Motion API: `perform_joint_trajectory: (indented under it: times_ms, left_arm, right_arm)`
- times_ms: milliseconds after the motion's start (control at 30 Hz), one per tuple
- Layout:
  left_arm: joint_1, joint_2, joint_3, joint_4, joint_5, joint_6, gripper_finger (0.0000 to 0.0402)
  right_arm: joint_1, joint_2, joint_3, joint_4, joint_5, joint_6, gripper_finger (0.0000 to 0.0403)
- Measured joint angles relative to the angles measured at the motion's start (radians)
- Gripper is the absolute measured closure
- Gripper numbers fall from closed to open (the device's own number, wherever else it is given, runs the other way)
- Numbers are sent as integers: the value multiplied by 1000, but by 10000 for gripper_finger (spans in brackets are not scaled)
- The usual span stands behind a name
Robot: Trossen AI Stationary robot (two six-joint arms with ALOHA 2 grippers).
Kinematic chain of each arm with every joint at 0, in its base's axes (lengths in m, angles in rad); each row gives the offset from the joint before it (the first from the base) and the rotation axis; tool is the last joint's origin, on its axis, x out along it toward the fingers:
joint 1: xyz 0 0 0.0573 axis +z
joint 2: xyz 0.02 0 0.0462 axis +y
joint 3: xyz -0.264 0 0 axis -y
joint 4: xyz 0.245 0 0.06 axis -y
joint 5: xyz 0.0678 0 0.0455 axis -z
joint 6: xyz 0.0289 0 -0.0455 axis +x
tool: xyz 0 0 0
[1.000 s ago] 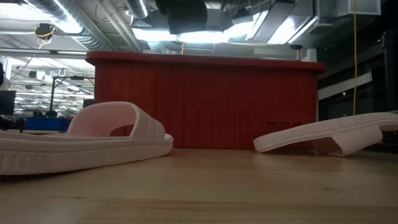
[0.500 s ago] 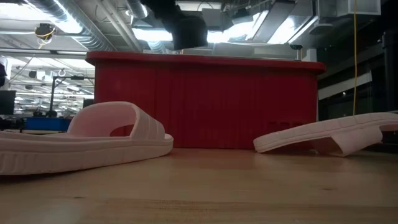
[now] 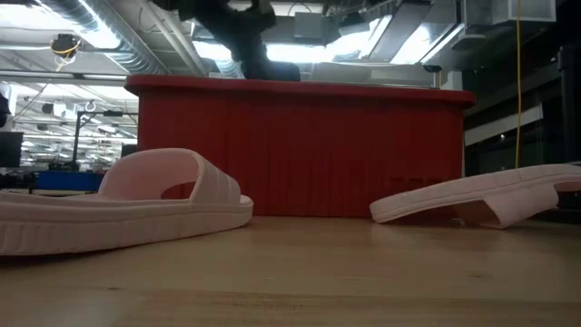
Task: Pick and place slides into bin
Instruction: Put the black slipper into the red bin
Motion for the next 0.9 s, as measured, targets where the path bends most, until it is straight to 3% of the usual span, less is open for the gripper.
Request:
perform_joint_trajectory:
  times_ms: [233,333,467,600,733,900]
  left_arm:
    - [69,26,0,-6,77,20,395]
    - [101,31,0,-24,143,6,395]
    - [141,52,0,-68,146,-22,395]
    - [181,76,9,-75,175,-53,395]
    - [194,130,113,-254,175,-95,395]
    - [196,223,253,-392,173,-106,395]
  right_arm:
    - [-105,-139,-152,171,-144,-80,401]
    - [-131,-159,-185,175,-158,-112,402]
    - [-159,-161,-218,219,-164,-157,402]
    - [-200,-161,-237,294,-266,-214,401]
    - [-249,-162,-237,344,-349,-238,401]
    - [-302,-161,-237,341,-368,-238,400]
